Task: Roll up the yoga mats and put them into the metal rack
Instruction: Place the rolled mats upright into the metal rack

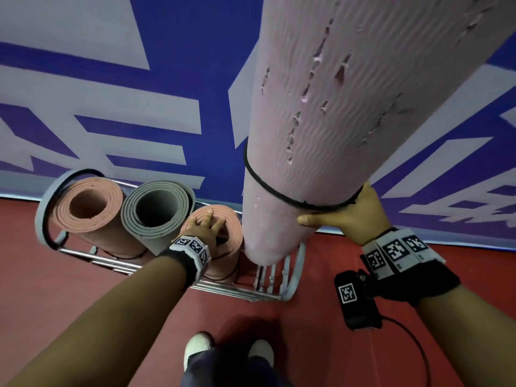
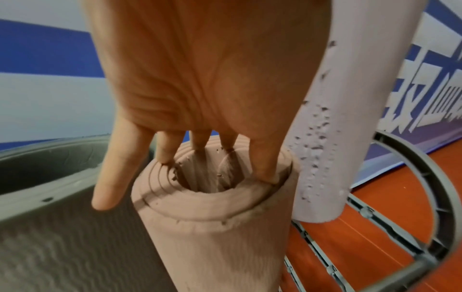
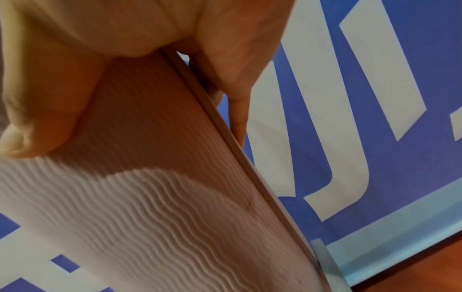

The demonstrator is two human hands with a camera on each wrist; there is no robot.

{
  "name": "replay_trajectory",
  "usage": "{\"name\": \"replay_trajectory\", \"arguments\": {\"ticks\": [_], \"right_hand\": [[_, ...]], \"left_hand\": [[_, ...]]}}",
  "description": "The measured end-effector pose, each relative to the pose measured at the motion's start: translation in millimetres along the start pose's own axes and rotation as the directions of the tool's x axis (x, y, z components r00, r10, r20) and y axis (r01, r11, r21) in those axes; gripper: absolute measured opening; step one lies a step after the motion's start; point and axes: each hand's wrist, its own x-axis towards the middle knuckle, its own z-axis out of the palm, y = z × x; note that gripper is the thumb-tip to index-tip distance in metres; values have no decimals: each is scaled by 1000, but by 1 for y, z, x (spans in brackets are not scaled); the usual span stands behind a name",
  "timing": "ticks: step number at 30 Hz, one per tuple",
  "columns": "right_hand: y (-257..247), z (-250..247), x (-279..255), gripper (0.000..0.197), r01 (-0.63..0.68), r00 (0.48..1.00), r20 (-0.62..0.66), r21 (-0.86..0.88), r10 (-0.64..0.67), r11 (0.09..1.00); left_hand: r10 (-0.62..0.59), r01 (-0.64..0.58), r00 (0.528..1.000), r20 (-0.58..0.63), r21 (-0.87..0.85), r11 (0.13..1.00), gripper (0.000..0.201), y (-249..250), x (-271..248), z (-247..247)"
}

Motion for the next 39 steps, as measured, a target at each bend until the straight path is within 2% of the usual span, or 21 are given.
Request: {"name": "replay_trajectory", "arguments": {"ticks": [4, 6, 8, 10, 13, 15, 16, 18, 19, 21, 22, 23, 26, 28, 32, 34, 36, 39], "right_hand": [[4, -4, -5, 122, -6, 999, 38, -61, 9, 998], [5, -7, -5, 123, 10, 999, 37, -62, -8, 998], [4, -10, -7, 122, 18, 998, 63, -43, -15, 999], [3, -13, -11, 122, 6, 995, 98, -16, -5, 1000], [2, -6, -19, 126, 30, 989, 148, 7, -30, 1000], [-1, 2, -21, 117, 45, 985, 163, 24, -48, 999], [-3, 5, -21, 109, 50, 986, 160, 36, -55, 998], [-5, 9, -19, 109, 57, 987, 150, 24, -60, 998], [-5, 10, -17, 112, 59, 986, 156, 18, -61, 998], [-3, 10, -17, 116, 62, 986, 153, 51, -69, 997], [-3, 10, -17, 115, 60, 986, 149, 74, -71, 995], [-2, 10, -18, 113, 55, 988, 141, 97, -69, 994], [-2, 12, -21, 111, 44, 992, 109, 174, -64, 984], [2, 13, -22, 115, 42, 995, 81, 240, -63, 970], [13, 20, -28, 127, 7, 998, 56, 267, -23, 964], [21, 24, -28, 129, -26, 998, 70, 272, 7, 962], [30, 30, -30, 123, -62, 993, 109, 265, 34, 962], [44, 41, -38, 113, -124, 985, 148, 219, 93, 968]], "left_hand": [[-81, 75, 995, -58, -98, 992, 88, 6, 5, 5], [-144, 132, 988, -57, -182, 974, 101, 6, 9, 11], [-284, 245, 956, -77, -322, 914, 116, 9, 10, 11], [-341, 284, 936, -90, -380, 880, 106, 12, 17, 19], [-237, 183, 964, -118, -348, 920, 92, 17, 7, 23], [-216, 140, 967, -136, -425, 894, 77, 18, -9, 21], [-192, 82, 964, -186, -478, 874, 74, 16, -15, 21], [-19, -154, 954, -298, -545, 824, 89, 18, -37, 11], [80, -300, 928, -363, -604, 738, 101, 23, -51, 5], [232, -470, 882, -410, -730, 497, 121, 38, -75, -12], [254, -529, 849, -464, -751, 394, 129, 45, -80, -17], [249, -583, 812, -528, -749, 314, 133, 53, -83, -21], [99, -619, 782, -616, -748, 239, 136, 61, -94, -21], [70, -651, 749, -659, -712, 261, 136, 62, -108, -27], [89, -666, 730, -677, -678, 310, 138, 62, -120, -31], [94, -654, 742, -664, -685, 321, 139, 60, -116, -29], [102, -634, 756, -646, -685, 359, 138, 60, -113, -23], [86, -548, 818, -569, -723, 421, 135, 58, -105, -3]]}}
